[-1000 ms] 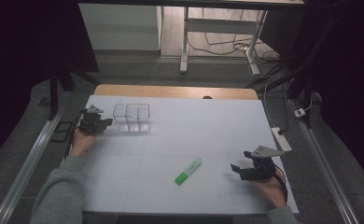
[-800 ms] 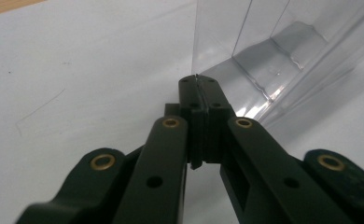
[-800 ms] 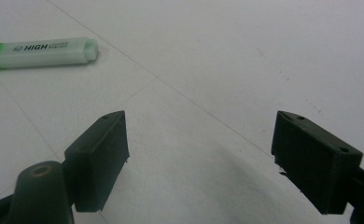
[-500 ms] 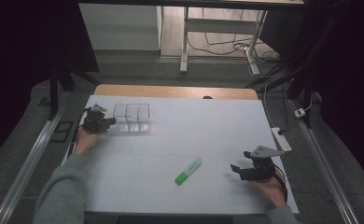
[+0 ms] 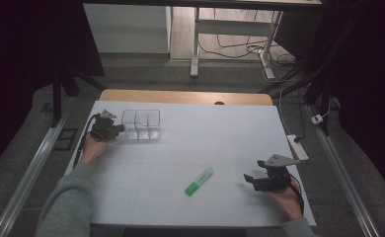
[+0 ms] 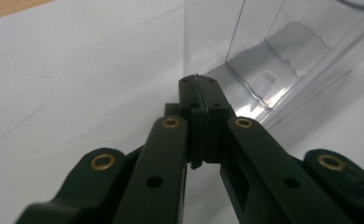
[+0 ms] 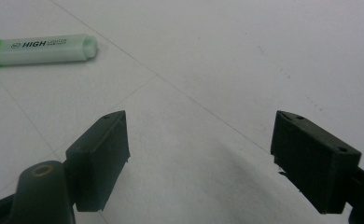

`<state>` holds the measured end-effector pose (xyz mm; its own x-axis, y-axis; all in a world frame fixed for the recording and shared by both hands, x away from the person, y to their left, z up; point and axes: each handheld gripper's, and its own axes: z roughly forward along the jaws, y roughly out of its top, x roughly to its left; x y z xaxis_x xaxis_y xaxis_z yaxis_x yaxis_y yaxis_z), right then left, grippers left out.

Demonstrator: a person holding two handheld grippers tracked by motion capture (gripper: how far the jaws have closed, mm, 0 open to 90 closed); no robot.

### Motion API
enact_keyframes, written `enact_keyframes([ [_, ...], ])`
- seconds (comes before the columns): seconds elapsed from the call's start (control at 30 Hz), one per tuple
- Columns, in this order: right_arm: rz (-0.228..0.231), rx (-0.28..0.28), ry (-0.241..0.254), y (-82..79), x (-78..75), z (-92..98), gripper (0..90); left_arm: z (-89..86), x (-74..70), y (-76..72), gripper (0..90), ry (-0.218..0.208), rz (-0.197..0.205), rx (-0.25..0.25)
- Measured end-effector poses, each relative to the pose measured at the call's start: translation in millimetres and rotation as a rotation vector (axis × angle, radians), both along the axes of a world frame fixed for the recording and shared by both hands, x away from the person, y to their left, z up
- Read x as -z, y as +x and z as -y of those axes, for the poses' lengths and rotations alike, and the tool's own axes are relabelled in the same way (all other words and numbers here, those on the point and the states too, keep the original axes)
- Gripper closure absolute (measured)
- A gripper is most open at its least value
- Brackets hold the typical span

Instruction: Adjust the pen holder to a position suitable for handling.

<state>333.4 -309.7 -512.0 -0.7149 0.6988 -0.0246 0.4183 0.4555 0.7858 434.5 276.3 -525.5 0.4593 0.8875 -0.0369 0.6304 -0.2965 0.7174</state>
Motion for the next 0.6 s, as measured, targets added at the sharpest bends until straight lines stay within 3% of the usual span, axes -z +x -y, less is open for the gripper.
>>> enact_keyframes([
  [0.6,0.002,0.001,-0.001,-0.1,-0.1,-0.1,19.8,16.8,-4.4,3.2,88.8,-0.004,0.006,0.042],
])
